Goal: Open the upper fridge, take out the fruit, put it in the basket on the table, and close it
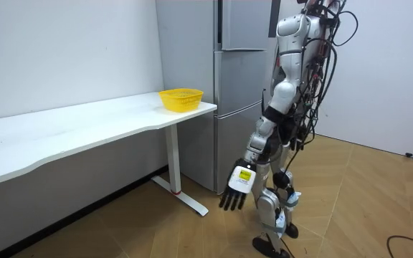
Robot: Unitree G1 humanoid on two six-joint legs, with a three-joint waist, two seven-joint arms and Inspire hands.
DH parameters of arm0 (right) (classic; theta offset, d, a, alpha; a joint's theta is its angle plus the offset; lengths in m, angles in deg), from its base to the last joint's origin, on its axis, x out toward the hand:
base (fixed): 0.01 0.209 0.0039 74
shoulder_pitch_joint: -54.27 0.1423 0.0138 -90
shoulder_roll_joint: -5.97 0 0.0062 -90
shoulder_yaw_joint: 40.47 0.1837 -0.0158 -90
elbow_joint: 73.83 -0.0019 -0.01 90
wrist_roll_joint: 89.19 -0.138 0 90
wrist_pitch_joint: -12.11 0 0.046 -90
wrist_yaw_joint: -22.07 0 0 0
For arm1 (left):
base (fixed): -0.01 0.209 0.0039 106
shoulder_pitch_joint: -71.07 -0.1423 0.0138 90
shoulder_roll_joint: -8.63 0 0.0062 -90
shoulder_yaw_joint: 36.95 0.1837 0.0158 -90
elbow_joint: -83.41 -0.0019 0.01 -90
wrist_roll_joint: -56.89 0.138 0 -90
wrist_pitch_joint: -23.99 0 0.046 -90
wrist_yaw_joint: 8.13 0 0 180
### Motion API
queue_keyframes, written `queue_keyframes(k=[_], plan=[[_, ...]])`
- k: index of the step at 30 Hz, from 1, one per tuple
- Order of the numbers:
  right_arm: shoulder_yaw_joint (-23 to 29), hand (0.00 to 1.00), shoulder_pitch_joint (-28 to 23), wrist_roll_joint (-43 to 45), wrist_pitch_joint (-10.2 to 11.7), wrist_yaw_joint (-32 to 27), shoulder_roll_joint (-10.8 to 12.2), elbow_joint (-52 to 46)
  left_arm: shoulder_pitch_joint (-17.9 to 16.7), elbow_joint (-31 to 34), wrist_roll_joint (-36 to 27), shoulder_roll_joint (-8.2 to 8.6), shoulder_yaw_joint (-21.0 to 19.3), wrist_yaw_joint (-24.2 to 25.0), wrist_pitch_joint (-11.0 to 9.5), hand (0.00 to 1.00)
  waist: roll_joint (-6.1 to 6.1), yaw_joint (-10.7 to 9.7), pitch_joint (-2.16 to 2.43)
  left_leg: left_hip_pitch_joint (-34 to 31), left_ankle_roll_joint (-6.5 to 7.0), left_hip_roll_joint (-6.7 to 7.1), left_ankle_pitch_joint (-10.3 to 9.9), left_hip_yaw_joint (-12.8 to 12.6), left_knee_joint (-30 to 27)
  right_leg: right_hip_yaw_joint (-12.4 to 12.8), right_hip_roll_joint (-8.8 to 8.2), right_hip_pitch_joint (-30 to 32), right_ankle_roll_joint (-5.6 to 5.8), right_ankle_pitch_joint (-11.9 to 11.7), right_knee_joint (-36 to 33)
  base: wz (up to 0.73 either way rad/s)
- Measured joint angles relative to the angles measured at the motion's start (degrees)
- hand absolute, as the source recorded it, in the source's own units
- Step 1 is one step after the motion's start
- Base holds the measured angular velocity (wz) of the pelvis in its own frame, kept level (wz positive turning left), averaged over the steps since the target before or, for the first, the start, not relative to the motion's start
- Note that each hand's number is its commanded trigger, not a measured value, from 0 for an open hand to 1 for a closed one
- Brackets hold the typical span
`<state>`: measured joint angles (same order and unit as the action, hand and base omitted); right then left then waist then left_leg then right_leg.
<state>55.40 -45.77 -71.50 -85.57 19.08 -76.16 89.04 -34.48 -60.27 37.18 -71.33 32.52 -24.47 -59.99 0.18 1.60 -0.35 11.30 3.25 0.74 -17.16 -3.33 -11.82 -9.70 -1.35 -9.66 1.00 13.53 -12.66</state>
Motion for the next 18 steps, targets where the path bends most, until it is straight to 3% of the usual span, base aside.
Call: queue_keyframes(k=[2,4,9,14,18], plan=[[0.28,0.00,0.09,0.17,0.71,-0.64,-0.06,-0.02,0.37,2.72,-3.90,0.00,-0.38,-3.57,-2.09,0.00,-0.18,0.12,0.03,-0.19,-0.10,0.01,0.12,0.27,0.07,-0.14,0.04,0.20,-0.03,-0.02,-0.05,0.02],[0.43,0.00,0.10,0.11,1.03,-1.21,-0.04,-0.16,0.48,7.50,-6.80,0.32,-0.99,-6.71,-2.59,0.00,-0.68,0.31,0.20,-0.67,-0.18,-0.04,0.18,0.29,0.00,-0.12,0.12,0.74,-0.18,-0.10,-0.08,0.00],[1.20,0.00,-0.79,0.94,2.85,-1.71,-0.14,-2.83,0.03,27.89,-9.79,0.30,-2.79,-15.26,-5.80,0.00,-1.02,0.55,0.39,-0.72,-0.29,-0.08,0.29,0.32,0.10,0.06,0.33,0.86,-0.19,-0.11,-0.06,-0.01],[2.57,0.00,-1.35,1.05,5.40,-3.42,-0.14,-4.15,1.16,42.94,-6.89,0.24,-4.45,-24.09,-11.05,0.00,-1.33,0.57,0.49,-0.44,-0.24,-0.09,0.32,0.36,0.12,0.34,0.32,0.67,-0.19,-0.11,0.06,-0.04],[2.22,0.00,-2.66,2.06,6.79,-3.99,-0.11,-4.04,1.07,55.42,1.40,0.15,-4.62,-29.86,-13.07,0.00,-1.44,0.89,0.46,-0.39,-0.25,-0.03,0.32,0.56,0.12,0.80,0.34,0.70,-0.19,-0.11,0.15,-0.03]])
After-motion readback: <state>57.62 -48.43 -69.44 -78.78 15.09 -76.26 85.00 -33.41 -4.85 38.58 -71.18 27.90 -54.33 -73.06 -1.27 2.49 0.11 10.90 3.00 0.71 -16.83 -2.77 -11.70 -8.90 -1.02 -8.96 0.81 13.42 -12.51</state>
